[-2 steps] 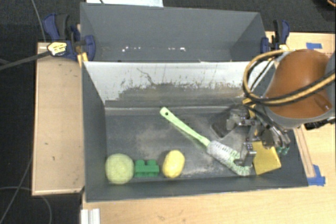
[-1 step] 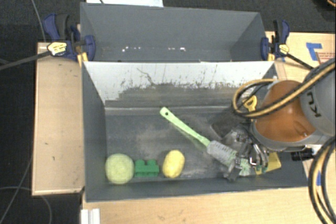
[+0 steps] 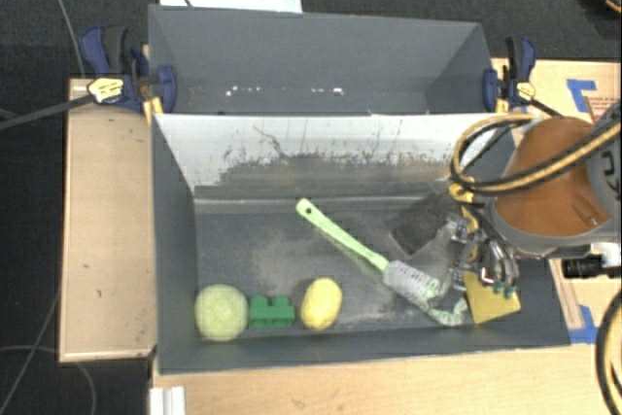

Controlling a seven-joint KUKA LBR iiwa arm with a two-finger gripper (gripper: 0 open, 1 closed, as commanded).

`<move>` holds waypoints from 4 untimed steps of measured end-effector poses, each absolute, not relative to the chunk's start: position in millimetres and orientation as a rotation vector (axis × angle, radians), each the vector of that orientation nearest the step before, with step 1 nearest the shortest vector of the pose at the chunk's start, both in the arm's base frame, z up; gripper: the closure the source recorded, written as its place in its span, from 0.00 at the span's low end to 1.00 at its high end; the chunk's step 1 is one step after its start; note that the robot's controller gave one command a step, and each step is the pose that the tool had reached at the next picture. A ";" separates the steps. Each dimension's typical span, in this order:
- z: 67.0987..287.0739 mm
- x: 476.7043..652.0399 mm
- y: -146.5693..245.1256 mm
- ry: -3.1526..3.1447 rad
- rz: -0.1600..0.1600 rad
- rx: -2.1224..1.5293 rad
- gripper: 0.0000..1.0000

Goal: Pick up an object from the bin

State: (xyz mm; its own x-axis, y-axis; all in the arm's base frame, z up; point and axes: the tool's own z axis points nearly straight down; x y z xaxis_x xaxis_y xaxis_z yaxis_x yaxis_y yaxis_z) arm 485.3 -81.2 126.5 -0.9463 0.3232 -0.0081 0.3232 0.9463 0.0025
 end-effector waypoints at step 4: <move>70.4 480.5 -49.1 2.926 0.000 1.160 1.00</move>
Offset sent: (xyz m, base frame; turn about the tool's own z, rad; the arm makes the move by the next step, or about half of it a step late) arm -0.0082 0.0127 -0.0565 0.3523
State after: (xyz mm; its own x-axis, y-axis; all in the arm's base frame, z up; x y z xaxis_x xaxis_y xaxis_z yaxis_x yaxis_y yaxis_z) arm 480.5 -49.1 70.4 -0.7283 0.6852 0.0054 0.6852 0.7283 -0.0020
